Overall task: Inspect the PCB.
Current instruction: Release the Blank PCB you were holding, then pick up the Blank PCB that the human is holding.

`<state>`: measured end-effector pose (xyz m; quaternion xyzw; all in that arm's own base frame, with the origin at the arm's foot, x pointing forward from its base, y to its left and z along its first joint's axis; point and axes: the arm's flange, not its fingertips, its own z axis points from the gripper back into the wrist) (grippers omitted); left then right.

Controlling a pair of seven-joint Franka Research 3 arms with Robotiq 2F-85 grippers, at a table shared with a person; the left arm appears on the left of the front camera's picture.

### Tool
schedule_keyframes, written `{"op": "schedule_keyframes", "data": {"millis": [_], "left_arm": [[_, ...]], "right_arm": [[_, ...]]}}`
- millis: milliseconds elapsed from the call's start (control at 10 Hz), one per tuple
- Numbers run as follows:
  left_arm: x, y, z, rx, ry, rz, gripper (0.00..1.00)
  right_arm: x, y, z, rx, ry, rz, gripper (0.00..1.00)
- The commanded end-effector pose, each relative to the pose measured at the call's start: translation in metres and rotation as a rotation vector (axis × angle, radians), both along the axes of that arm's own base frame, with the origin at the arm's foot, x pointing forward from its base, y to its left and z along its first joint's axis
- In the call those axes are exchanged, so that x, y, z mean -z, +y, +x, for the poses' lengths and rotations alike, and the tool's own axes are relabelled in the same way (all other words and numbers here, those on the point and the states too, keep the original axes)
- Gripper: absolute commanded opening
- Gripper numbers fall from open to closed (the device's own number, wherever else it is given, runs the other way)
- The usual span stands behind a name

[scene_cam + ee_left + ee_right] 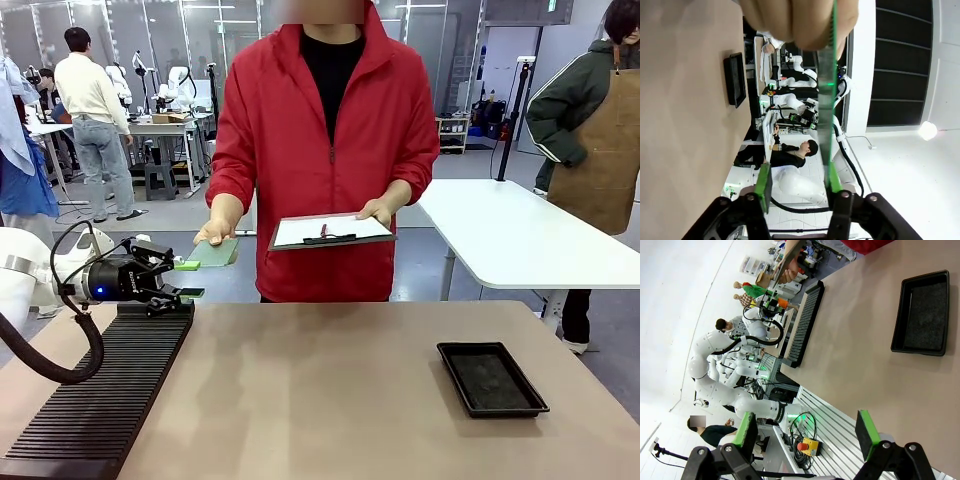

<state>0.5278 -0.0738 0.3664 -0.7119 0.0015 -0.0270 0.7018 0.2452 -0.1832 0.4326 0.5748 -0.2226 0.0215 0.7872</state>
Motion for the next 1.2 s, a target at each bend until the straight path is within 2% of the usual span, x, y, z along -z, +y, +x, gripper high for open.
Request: {"op": "schedule_keyframes", "data": {"millis": [0,100,200,1100], "left_arm": [[0.0008,-0.0022,0.0019,-0.013,0.02,0.012,0.89],[0.0012,-0.0025,0.0025,-0.014,0.022,0.012,0.83],[0.0017,-0.0027,0.0034,-0.014,0.024,0.015,1.0],[0.0026,0.0006,0.0007,-0.005,0.006,0.005,1.0]], "right_arm": [[-0.0005,-0.0011,-0.0007,0.001,-0.011,0.007,1.0],[-0.0005,-0.0011,-0.0007,0.001,-0.011,0.007,1.0],[-0.0005,-0.0011,-0.0007,0.001,-0.011,0.007,1.0],[-0.0005,-0.0011,-0.0007,0.001,-0.011,0.007,1.0]]}}
